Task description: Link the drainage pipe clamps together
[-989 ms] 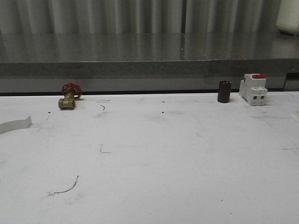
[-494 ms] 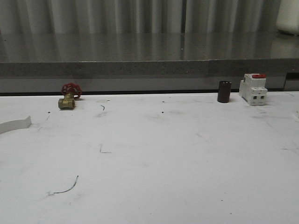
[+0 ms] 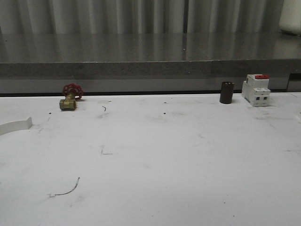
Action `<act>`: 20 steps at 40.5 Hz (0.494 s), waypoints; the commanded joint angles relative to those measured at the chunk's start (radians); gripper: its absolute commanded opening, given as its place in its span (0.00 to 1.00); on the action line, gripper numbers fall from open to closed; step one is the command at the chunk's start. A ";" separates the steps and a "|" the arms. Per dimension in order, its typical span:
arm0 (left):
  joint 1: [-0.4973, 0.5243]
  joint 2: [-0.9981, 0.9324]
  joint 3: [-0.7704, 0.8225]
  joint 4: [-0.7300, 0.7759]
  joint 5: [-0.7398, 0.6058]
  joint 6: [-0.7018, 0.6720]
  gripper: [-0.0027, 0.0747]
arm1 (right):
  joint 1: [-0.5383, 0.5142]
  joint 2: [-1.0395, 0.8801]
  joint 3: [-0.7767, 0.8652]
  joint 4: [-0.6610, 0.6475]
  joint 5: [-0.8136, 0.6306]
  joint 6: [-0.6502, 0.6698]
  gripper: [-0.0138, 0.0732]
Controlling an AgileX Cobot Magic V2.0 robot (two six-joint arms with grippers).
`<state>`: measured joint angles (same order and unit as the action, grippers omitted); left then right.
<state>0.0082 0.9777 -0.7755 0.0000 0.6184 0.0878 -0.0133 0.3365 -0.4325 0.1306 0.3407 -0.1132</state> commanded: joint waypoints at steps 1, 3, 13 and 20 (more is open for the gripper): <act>0.001 0.105 -0.113 -0.008 0.002 0.000 0.90 | 0.000 0.015 -0.037 -0.004 -0.081 0.002 0.90; 0.001 0.175 -0.159 -0.008 0.022 0.000 0.90 | 0.000 0.015 -0.037 -0.004 -0.081 0.002 0.90; 0.001 0.453 -0.324 0.000 0.133 0.000 0.90 | 0.000 0.015 -0.037 -0.004 -0.081 0.002 0.90; 0.001 0.597 -0.382 0.000 0.135 0.024 0.90 | 0.000 0.015 -0.037 -0.004 -0.081 0.002 0.90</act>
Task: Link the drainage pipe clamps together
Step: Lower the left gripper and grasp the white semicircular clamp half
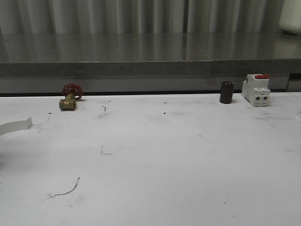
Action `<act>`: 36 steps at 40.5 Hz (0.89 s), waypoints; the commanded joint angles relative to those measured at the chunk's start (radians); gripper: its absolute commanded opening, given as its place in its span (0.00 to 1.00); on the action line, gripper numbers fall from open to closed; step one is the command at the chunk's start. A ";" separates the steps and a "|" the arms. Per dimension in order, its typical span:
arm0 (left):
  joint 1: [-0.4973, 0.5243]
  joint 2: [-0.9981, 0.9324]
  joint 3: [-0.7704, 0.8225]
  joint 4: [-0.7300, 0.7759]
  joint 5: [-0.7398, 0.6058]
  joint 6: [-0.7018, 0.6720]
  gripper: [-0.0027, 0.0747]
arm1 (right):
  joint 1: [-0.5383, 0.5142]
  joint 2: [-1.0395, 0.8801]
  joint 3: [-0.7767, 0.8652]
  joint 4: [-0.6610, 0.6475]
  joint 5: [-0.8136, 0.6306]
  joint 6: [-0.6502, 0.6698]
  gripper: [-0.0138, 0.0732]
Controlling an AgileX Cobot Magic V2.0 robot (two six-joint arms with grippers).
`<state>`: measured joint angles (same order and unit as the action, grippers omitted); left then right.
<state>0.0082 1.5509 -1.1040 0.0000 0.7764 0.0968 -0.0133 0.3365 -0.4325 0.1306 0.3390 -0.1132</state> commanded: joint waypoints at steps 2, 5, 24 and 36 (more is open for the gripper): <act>0.001 0.054 -0.064 0.000 -0.025 0.017 0.90 | 0.000 0.015 -0.037 -0.004 -0.079 0.002 0.90; 0.001 0.108 -0.084 0.000 -0.027 0.018 0.90 | 0.000 0.015 -0.037 -0.004 -0.079 0.002 0.90; 0.001 0.305 -0.156 0.000 -0.057 0.018 0.90 | 0.000 0.015 -0.037 -0.004 -0.079 0.002 0.90; 0.001 0.335 -0.156 0.000 -0.049 0.018 0.82 | 0.000 0.015 -0.037 -0.004 -0.079 0.002 0.90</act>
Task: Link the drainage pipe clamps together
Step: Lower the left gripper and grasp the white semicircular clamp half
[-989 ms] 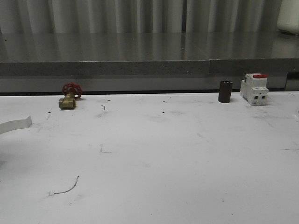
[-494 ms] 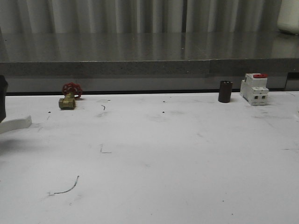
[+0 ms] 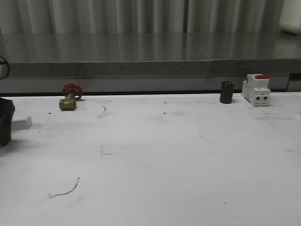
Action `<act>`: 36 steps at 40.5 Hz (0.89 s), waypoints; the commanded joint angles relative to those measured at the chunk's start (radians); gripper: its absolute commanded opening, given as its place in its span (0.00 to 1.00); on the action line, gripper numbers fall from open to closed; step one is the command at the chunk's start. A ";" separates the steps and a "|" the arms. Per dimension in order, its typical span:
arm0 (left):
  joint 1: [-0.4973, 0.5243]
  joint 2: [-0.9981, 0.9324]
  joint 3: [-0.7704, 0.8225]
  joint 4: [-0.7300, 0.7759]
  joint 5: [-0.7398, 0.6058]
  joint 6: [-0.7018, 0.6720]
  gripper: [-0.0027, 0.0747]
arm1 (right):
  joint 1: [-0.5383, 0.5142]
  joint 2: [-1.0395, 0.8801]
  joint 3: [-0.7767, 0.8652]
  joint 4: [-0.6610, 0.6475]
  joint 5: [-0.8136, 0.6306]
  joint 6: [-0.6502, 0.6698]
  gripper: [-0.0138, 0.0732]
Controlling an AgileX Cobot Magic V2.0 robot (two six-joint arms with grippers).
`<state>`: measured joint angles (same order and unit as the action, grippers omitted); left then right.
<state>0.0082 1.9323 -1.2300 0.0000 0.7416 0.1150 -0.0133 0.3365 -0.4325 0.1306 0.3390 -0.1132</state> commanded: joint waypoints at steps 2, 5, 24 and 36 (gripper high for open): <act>0.001 -0.047 -0.030 0.000 -0.013 0.000 0.75 | 0.000 0.015 -0.037 -0.004 -0.079 0.002 0.90; 0.001 -0.047 -0.030 0.000 -0.010 0.000 0.62 | 0.000 0.015 -0.037 -0.004 -0.079 0.002 0.90; 0.001 -0.047 -0.030 -0.039 -0.008 0.000 0.02 | 0.000 0.015 -0.037 -0.004 -0.079 0.002 0.90; -0.023 -0.124 -0.096 -0.139 0.057 -0.005 0.01 | 0.000 0.015 -0.037 -0.004 -0.079 0.002 0.90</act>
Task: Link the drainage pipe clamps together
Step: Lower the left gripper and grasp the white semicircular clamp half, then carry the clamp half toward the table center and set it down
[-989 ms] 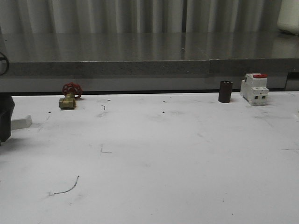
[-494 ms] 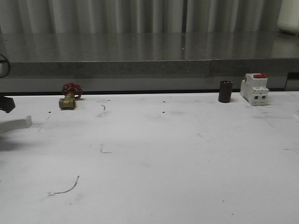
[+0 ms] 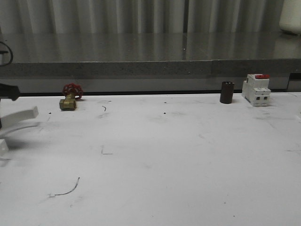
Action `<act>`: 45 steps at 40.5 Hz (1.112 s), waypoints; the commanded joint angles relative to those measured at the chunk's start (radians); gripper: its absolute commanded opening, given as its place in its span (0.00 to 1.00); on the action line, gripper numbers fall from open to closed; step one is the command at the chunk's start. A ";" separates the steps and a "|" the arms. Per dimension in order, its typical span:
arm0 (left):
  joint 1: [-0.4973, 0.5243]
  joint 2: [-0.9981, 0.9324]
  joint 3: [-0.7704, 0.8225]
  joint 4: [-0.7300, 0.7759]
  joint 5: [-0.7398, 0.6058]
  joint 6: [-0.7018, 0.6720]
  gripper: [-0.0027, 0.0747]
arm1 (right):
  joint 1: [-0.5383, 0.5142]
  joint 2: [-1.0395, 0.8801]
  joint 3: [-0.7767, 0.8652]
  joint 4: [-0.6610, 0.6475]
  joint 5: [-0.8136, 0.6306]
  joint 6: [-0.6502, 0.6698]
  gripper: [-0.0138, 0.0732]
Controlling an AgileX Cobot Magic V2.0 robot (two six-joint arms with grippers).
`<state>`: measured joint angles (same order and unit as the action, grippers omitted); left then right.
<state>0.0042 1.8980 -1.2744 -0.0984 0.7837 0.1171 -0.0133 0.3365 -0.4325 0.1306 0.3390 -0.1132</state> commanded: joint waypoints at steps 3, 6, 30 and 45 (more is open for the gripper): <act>-0.046 -0.103 -0.082 -0.052 0.059 -0.023 0.01 | 0.000 0.015 -0.037 -0.004 -0.079 0.002 0.90; -0.086 -0.103 -0.116 -0.050 0.111 -0.071 0.01 | 0.000 0.015 -0.037 -0.004 -0.079 0.002 0.90; -0.412 -0.012 -0.152 -0.049 0.075 -0.406 0.01 | 0.000 0.015 -0.037 -0.004 -0.079 0.002 0.84; -0.414 0.045 -0.182 -0.006 0.028 -0.441 0.02 | 0.000 0.015 -0.037 -0.004 -0.079 0.002 0.84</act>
<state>-0.4023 1.9827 -1.4262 -0.1084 0.8380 -0.3078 -0.0133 0.3365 -0.4325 0.1306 0.3390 -0.1132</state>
